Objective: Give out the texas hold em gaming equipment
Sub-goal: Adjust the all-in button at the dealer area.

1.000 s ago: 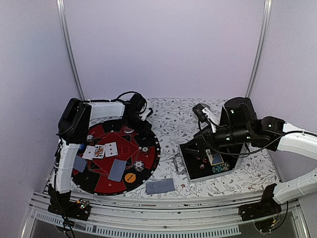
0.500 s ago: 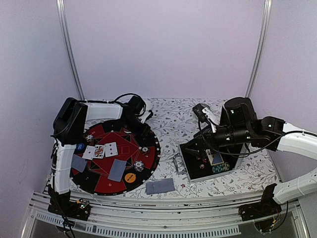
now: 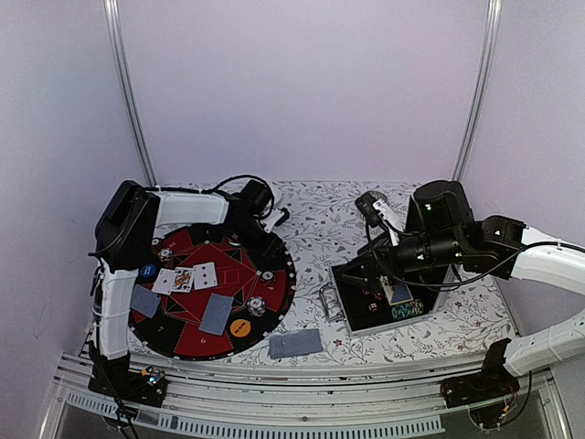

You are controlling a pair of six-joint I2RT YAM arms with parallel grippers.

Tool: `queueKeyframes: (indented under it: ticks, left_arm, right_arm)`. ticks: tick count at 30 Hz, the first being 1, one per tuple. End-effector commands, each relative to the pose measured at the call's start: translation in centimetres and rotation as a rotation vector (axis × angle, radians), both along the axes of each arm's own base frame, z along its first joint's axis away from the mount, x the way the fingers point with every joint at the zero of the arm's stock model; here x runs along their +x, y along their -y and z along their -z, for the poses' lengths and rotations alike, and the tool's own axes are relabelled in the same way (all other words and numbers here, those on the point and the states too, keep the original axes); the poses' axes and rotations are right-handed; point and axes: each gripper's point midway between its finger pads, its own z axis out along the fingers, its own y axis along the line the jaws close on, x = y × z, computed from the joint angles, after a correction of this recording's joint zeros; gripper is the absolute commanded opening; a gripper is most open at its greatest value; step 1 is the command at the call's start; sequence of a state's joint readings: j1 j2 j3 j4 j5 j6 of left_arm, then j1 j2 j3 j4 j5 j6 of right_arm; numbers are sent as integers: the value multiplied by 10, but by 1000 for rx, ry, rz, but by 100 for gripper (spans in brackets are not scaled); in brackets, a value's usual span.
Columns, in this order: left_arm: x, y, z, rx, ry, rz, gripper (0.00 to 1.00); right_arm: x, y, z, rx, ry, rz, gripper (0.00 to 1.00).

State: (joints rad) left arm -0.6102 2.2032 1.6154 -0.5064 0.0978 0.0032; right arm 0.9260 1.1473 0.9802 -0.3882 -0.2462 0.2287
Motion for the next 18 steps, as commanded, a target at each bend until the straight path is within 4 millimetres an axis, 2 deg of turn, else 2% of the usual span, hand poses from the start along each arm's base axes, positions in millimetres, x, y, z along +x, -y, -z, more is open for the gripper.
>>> queueKeyframes:
  ticks: [1,5,10,13,18]
  left_arm:
    - [-4,9,-7,-6,19,49,60]
    - [10,-1,-18,35,71,13,67]
    - [37,-11,-31,-6,86,-59,69]
    - [43,-9,-23,-18,61,-57,69]
    - [40,-1,0,-30,1,-33,69]
  right_arm:
    - [-1,2,-6,25,7,4,99]
    - [-1,2,-5,23,7,2,99]
    - [0,2,-5,20,10,3,99]
    - [-1,2,-5,21,10,1,99]
    - [-1,3,-6,20,12,3,99]
